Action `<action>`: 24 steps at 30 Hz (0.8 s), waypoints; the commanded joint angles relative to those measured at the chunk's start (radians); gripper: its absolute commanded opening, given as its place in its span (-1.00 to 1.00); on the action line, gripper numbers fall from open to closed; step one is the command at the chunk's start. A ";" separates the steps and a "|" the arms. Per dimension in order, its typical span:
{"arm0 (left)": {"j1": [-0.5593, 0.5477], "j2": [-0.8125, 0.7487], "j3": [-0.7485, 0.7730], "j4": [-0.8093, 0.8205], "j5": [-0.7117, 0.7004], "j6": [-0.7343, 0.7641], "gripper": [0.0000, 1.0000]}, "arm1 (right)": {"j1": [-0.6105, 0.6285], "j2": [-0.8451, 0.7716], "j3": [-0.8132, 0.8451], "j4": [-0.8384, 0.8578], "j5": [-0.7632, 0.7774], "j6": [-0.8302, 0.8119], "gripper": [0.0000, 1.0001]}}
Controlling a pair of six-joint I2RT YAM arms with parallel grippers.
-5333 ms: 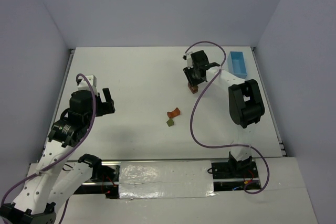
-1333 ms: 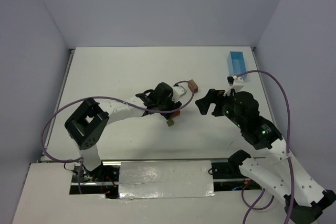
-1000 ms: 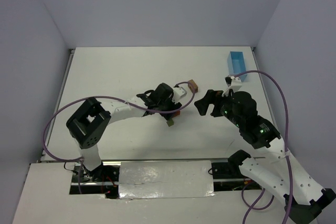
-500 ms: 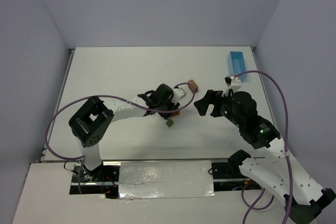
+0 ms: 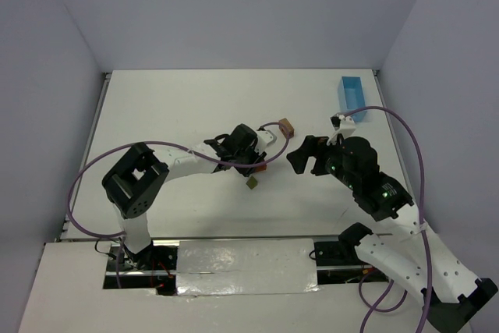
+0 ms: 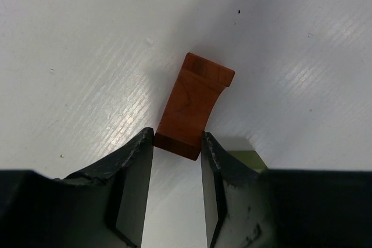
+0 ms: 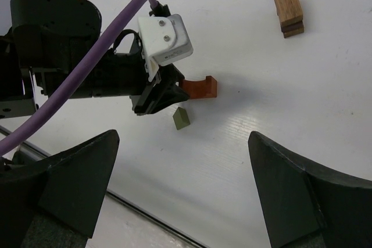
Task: Build the wood block tower
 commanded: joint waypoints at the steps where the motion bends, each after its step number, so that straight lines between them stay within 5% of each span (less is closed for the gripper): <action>1: 0.004 0.000 0.034 0.020 -0.018 -0.001 -0.51 | -0.004 0.000 -0.002 0.055 -0.008 -0.015 0.99; 5: 0.004 -0.009 0.034 0.017 -0.018 -0.007 -0.45 | -0.004 0.003 -0.007 0.058 -0.010 -0.016 0.99; 13: 0.007 -0.032 0.062 0.020 -0.064 -0.051 -0.98 | -0.004 0.003 -0.025 0.084 0.002 -0.012 0.99; 24: 0.050 -0.132 0.146 -0.063 -0.003 -0.267 -1.00 | -0.078 -0.018 -0.115 0.277 -0.127 0.070 0.99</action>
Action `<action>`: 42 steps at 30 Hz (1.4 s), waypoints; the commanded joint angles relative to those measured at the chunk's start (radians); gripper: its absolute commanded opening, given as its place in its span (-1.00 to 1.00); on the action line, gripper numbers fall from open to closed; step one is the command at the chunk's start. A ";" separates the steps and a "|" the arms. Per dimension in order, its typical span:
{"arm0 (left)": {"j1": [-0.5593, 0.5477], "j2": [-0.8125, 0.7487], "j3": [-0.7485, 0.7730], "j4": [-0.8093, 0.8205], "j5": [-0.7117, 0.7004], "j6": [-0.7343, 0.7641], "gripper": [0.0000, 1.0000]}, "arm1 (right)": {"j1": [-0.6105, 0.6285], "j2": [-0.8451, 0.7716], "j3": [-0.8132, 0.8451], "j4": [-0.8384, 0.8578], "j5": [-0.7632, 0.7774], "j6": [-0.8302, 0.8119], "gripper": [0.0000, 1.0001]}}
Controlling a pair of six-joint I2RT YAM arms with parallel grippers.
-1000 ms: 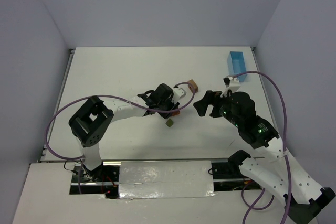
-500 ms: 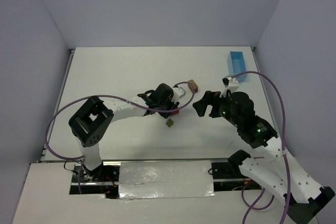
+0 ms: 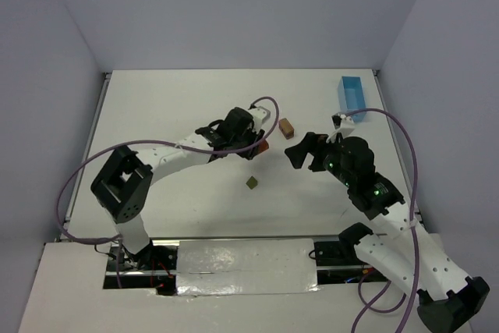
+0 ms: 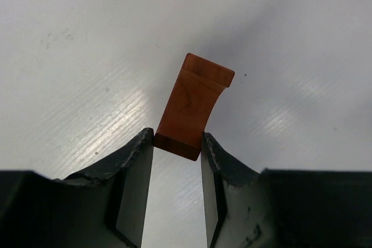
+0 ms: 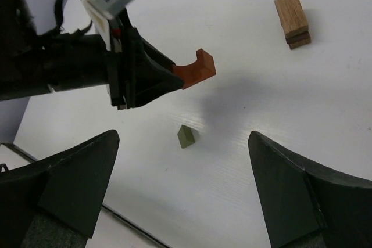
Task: Build the wood block tower
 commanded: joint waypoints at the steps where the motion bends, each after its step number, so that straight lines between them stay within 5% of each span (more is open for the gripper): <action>1: 0.026 -0.087 0.052 -0.020 0.075 -0.129 -1.00 | -0.030 -0.055 -0.074 0.185 -0.125 0.012 0.99; 5: 0.036 -0.173 0.078 -0.075 0.165 -0.262 -1.00 | -0.053 -0.061 -0.099 0.299 -0.168 0.033 1.00; 9: 0.037 -0.254 0.058 -0.056 0.312 -0.376 -1.00 | -0.079 -0.016 -0.158 0.471 -0.372 0.160 0.99; 19: 0.037 -0.542 -0.146 0.273 0.484 -0.655 -1.00 | -0.085 -0.010 -0.318 0.967 -0.464 0.473 0.95; 27: 0.036 -0.596 -0.243 0.480 0.570 -0.824 -1.00 | -0.082 0.074 -0.392 1.413 -0.570 0.597 0.79; 42: 0.034 -0.595 -0.266 0.547 0.590 -0.864 -1.00 | -0.049 0.120 -0.373 1.484 -0.553 0.599 0.42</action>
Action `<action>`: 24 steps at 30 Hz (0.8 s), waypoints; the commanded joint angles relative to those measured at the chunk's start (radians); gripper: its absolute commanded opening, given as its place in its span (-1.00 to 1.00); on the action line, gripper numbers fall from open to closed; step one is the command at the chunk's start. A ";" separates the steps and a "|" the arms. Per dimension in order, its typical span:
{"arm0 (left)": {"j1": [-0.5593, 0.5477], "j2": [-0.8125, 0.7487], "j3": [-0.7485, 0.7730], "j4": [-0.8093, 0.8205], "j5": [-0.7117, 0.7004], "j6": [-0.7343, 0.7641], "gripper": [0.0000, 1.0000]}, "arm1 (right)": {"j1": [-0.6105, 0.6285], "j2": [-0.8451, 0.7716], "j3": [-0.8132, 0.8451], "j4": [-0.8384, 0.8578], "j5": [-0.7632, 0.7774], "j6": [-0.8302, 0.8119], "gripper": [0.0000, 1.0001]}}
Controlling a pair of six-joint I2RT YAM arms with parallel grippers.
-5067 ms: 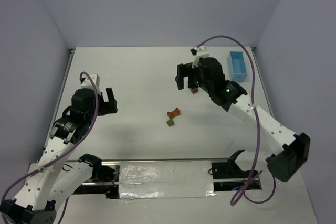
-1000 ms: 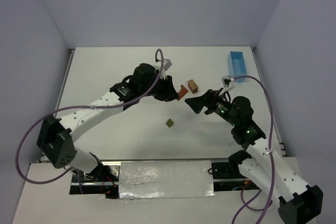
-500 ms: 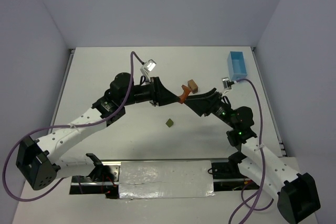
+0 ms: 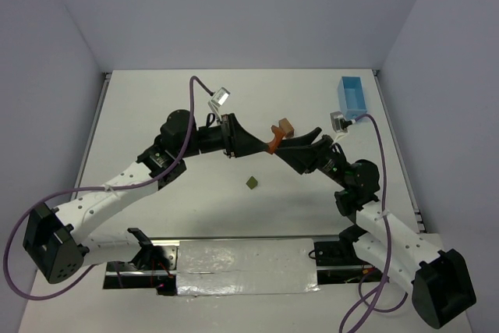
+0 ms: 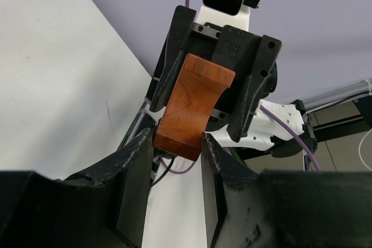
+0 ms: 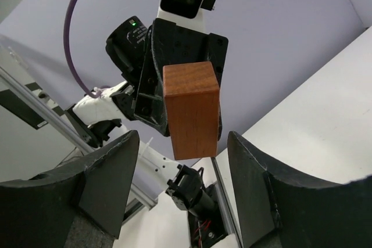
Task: Build the wood block tower
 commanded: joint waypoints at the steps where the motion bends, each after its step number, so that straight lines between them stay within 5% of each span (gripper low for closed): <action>1: -0.004 -0.016 0.001 0.108 0.040 -0.030 -1.00 | 0.007 0.016 0.017 0.098 0.004 -0.006 0.38; 8: -0.007 -0.025 -0.006 0.096 0.050 -0.016 -1.00 | 0.006 0.045 0.022 0.146 0.011 -0.006 0.07; 19: -0.009 -0.024 -0.018 0.088 0.051 -0.006 -1.00 | 0.004 0.014 0.025 0.138 0.010 -0.022 0.05; 24: -0.007 -0.021 -0.019 0.104 0.057 -0.012 -1.00 | 0.006 0.025 0.007 0.169 0.008 -0.022 -0.32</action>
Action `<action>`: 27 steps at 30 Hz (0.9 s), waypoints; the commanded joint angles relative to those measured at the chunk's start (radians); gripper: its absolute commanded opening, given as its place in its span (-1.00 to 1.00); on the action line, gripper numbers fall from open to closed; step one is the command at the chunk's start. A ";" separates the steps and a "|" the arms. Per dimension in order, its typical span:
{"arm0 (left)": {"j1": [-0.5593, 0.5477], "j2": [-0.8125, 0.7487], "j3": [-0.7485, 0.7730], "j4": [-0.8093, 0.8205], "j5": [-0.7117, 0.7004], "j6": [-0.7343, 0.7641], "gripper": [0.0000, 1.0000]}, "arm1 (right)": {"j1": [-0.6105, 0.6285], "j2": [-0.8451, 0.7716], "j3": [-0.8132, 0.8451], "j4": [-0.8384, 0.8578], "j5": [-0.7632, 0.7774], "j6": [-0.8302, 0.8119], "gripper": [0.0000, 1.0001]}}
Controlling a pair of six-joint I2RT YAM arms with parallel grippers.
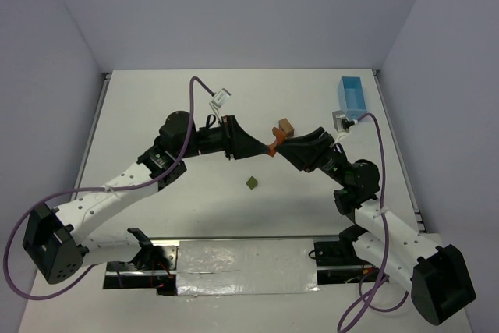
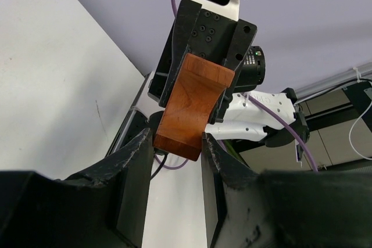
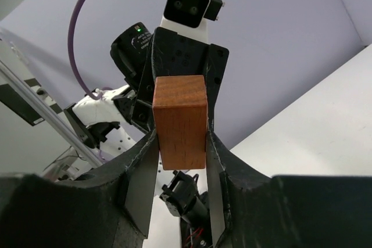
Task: Build the wood block tower
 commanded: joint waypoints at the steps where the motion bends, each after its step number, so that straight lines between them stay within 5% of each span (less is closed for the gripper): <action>1: -0.005 -0.020 -0.009 0.058 0.014 -0.004 -1.00 | 0.006 -0.009 0.006 0.066 0.006 -0.011 -0.54; 3: -0.005 -0.017 -0.010 0.058 0.017 -0.004 -1.00 | 0.006 -0.008 0.013 0.049 0.003 -0.017 -0.95; 5: -0.005 -0.018 -0.007 0.042 0.014 0.005 -0.93 | 0.007 -0.008 0.019 0.036 0.006 -0.024 -1.00; 8: -0.005 -0.023 -0.003 0.011 0.001 0.022 -0.34 | 0.004 -0.011 0.042 -0.005 -0.003 -0.050 -1.00; 9: -0.005 -0.029 -0.003 0.005 -0.010 0.025 0.13 | 0.006 -0.014 0.049 -0.041 -0.008 -0.058 -1.00; 12: -0.005 -0.050 0.013 -0.107 -0.097 0.085 0.99 | 0.006 -0.040 0.088 -0.199 -0.003 -0.125 -1.00; 14: -0.003 -0.061 0.072 -0.245 -0.198 0.137 0.99 | 0.004 -0.057 0.159 -0.363 0.021 -0.193 -1.00; 18: 0.003 -0.128 0.188 -0.759 -0.640 0.200 0.99 | -0.002 -0.023 0.388 -1.008 0.180 -0.467 -1.00; 22: 0.020 -0.286 0.163 -0.911 -0.991 0.205 0.99 | -0.017 0.147 0.680 -1.402 0.352 -0.674 -1.00; 27: 0.023 -0.395 0.195 -1.036 -1.084 0.408 0.99 | -0.022 0.458 0.962 -1.739 0.550 -0.868 -1.00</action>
